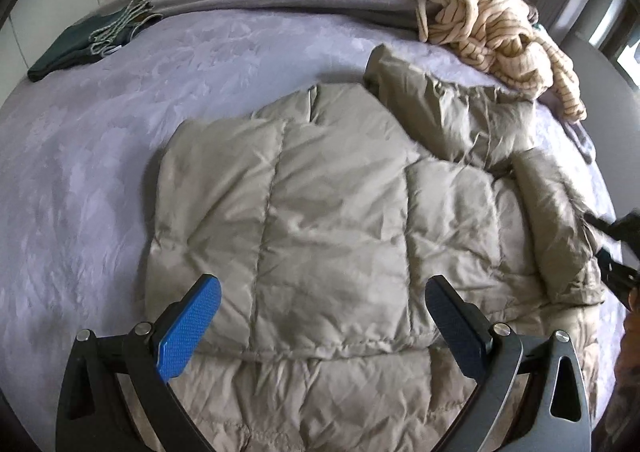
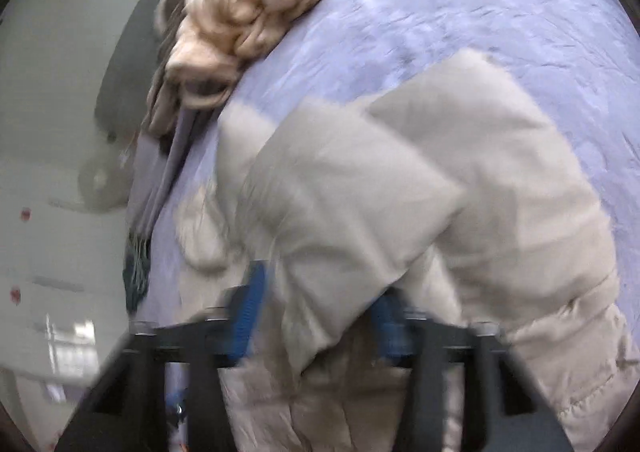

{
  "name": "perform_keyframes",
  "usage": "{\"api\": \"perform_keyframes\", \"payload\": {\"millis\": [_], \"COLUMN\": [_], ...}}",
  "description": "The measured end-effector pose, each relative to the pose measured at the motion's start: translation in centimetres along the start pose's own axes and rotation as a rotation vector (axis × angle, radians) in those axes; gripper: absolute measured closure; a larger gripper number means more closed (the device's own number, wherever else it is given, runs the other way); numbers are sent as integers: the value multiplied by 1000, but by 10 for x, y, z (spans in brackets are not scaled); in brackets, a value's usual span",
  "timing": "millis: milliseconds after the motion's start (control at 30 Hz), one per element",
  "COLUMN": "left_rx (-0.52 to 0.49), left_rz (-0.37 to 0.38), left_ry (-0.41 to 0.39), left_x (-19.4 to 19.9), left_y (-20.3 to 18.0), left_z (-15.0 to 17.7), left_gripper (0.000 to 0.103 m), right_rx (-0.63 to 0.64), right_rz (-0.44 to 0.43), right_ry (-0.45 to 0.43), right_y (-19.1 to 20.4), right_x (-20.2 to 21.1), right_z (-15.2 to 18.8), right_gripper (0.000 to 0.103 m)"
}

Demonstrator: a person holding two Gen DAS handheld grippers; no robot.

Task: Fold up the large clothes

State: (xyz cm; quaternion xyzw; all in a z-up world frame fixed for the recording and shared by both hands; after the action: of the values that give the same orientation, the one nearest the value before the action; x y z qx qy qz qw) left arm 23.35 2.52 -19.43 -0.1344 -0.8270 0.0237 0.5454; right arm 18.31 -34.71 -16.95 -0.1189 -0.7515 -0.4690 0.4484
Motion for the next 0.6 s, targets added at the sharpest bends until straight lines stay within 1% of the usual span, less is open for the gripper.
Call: {"api": "perform_keyframes", "payload": {"millis": [33, 67, 133, 167, 200, 233, 267, 333, 367, 400, 433, 467, 500, 533, 567, 600], "left_rx": [6, 18, 37, 46, 61, 72, 89, 117, 134, 142, 148, 150, 149, 144, 138, 134], "left_rz": [14, 35, 75, 98, 130, 153, 200, 271, 318, 357, 404, 445, 481, 509, 524, 528], "left_ry": [-3, -8, -16, -18, -21, -23, -24, -23, -18, -12, -2, 10, 25, 40, 55, 72], "left_x": [1, 4, 8, 9, 10, 11, 12, 12, 11, 11, 10, 8, 5, 1, -4, -10], "left_y": [2, 5, 11, 14, 17, 17, 19, 20, 19, 16, 12, 6, -1, -9, -17, -24], "left_z": [-2, -4, -6, -8, -10, -10, -12, -14, -15, -16, -17, -17, -18, -18, -18, -17], "left_gripper": [1, 1, 1, 1, 1, 1, 1, 1, 1, 1, 1, 1, 1, 1, 1, 1], "right_rx": [47, 111, 322, 404, 512, 595, 659, 782, 812, 839, 856, 866, 865, 855, 839, 822], "right_rz": [19, 27, 38, 38, 36, 35, 38, 65, 78, 98, 120, 137, 145, 136, 120, 106], "right_ry": [-10, -21, -28, -22, -7, 10, 24, 72, 96, 131, 163, 199, 225, 241, 256, 266], "right_y": [10, 24, 70, 87, 111, 127, 138, 155, 157, 157, 153, 148, 144, 138, 133, 127], "right_x": [-1, -2, -4, -6, -12, -18, -23, -42, -50, -60, -68, -73, -76, -75, -71, -67], "right_z": [-2, -1, 14, 22, 36, 52, 65, 99, 111, 125, 134, 144, 151, 155, 156, 154], "right_gripper": [93, 94, 94, 94, 94, 94, 94, 93, 89, 89, 83, 67, 61, 50, 44, 43]}}
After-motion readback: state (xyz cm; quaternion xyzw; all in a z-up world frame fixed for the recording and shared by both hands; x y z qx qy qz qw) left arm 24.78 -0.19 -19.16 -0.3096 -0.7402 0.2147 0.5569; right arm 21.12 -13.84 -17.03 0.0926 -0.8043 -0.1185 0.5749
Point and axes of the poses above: each gripper's, at about its wrist camera, not at the fingertips, and x roughly against the way its jaws point, y to its left, z to its underside, the point moved 5 cm from there along -x, roughly the way its jaws point
